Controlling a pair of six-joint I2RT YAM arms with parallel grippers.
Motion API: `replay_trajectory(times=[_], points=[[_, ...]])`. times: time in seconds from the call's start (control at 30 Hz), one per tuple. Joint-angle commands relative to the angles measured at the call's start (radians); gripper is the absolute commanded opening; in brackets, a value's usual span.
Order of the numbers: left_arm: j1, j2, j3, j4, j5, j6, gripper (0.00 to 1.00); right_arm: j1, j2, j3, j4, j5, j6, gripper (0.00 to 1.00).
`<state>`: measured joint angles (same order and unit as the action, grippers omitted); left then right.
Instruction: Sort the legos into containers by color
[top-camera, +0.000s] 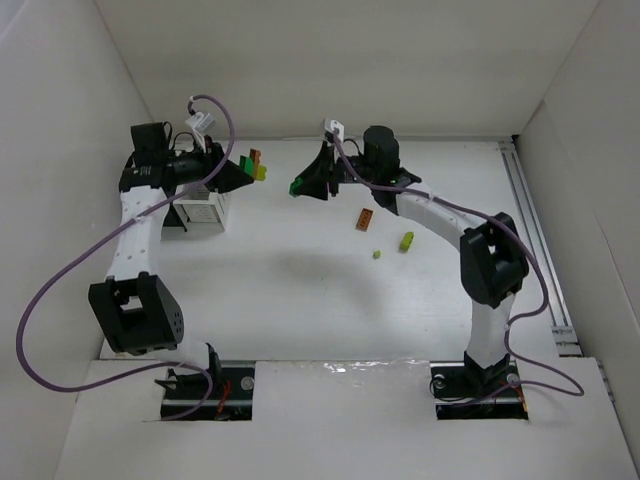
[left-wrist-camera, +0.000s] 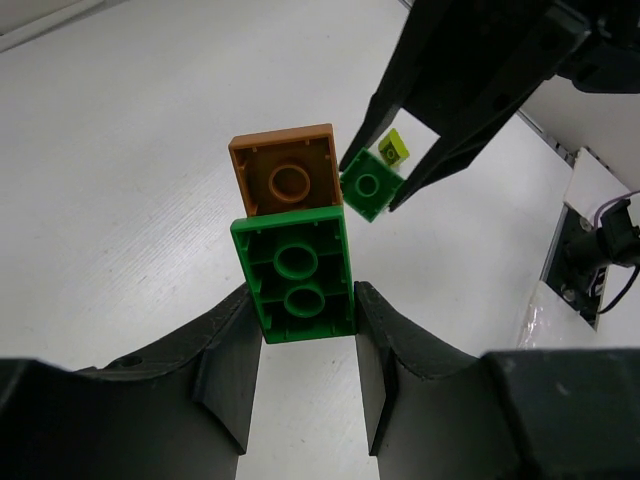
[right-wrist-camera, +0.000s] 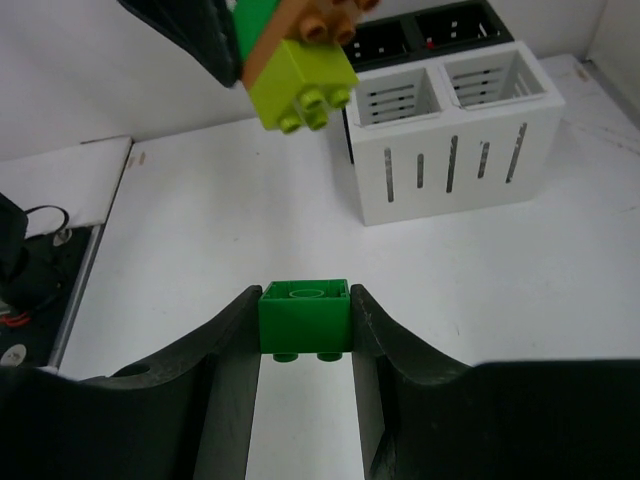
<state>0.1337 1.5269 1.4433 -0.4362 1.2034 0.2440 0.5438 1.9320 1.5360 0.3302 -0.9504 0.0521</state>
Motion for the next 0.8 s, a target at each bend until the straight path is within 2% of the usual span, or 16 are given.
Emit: replay_trajectory(times=[0.0, 0.03, 0.1, 0.13, 0.17, 0.2, 0.27, 0.3, 0.43, 0.5, 0.53, 0.63, 0.67, 0.73, 0.77], points=[[0.012, -0.056, -0.031, 0.047, -0.007, -0.006, 0.12, 0.008, 0.044, 0.082, -0.09, 0.002, 0.016, 0.0], [0.012, -0.071, -0.04, 0.047, -0.019, -0.006, 0.12, 0.018, 0.044, 0.082, -0.117, 0.053, -0.016, 0.0], [0.021, -0.082, -0.049, 0.047, -0.031, -0.006, 0.12, 0.031, 0.044, 0.03, -0.254, 0.135, -0.217, 0.0], [0.021, -0.082, -0.049, 0.015, -0.031, 0.036, 0.12, 0.063, 0.044, -0.012, -0.354, 0.282, -0.348, 0.0], [0.021, -0.082, -0.049, 0.014, -0.031, 0.037, 0.12, 0.064, 0.044, -0.013, -0.355, 0.283, -0.36, 0.0], [0.021, -0.071, -0.049, 0.005, -0.031, 0.046, 0.12, 0.064, 0.044, -0.013, -0.391, 0.297, -0.36, 0.05], [0.021, -0.071, -0.049, 0.005, -0.031, 0.058, 0.12, 0.064, 0.044, -0.013, -0.433, 0.315, -0.36, 0.29], [0.021, -0.071, -0.049, 0.005, -0.031, 0.058, 0.12, 0.064, 0.044, -0.013, -0.453, 0.315, -0.385, 0.36], [0.021, -0.034, -0.058, 0.005, 0.011, 0.07, 0.12, 0.073, 0.032, -0.039, -0.467, 0.303, -0.42, 0.46], [0.021, -0.018, -0.046, -0.031, 0.036, 0.11, 0.12, 0.073, 0.022, -0.039, -0.467, 0.219, -0.42, 0.51], [0.021, 0.002, -0.034, -0.091, 0.045, 0.17, 0.12, 0.059, 0.022, -0.027, -0.467, 0.178, -0.407, 0.58], [-0.011, 0.039, 0.023, -0.252, 0.059, 0.344, 0.12, 0.035, 0.013, 0.018, -0.467, 0.012, -0.393, 0.67], [-0.02, 0.064, 0.038, -0.385, 0.07, 0.503, 0.12, 0.021, 0.013, 0.032, -0.467, -0.025, -0.379, 0.68], [-0.031, 0.087, 0.067, -0.493, 0.093, 0.631, 0.14, 0.008, 0.013, 0.096, -0.457, -0.128, -0.353, 0.68], [-0.031, 0.116, 0.078, -0.61, 0.108, 0.7, 0.15, -0.001, 0.034, 0.125, -0.457, -0.157, -0.315, 0.68]])
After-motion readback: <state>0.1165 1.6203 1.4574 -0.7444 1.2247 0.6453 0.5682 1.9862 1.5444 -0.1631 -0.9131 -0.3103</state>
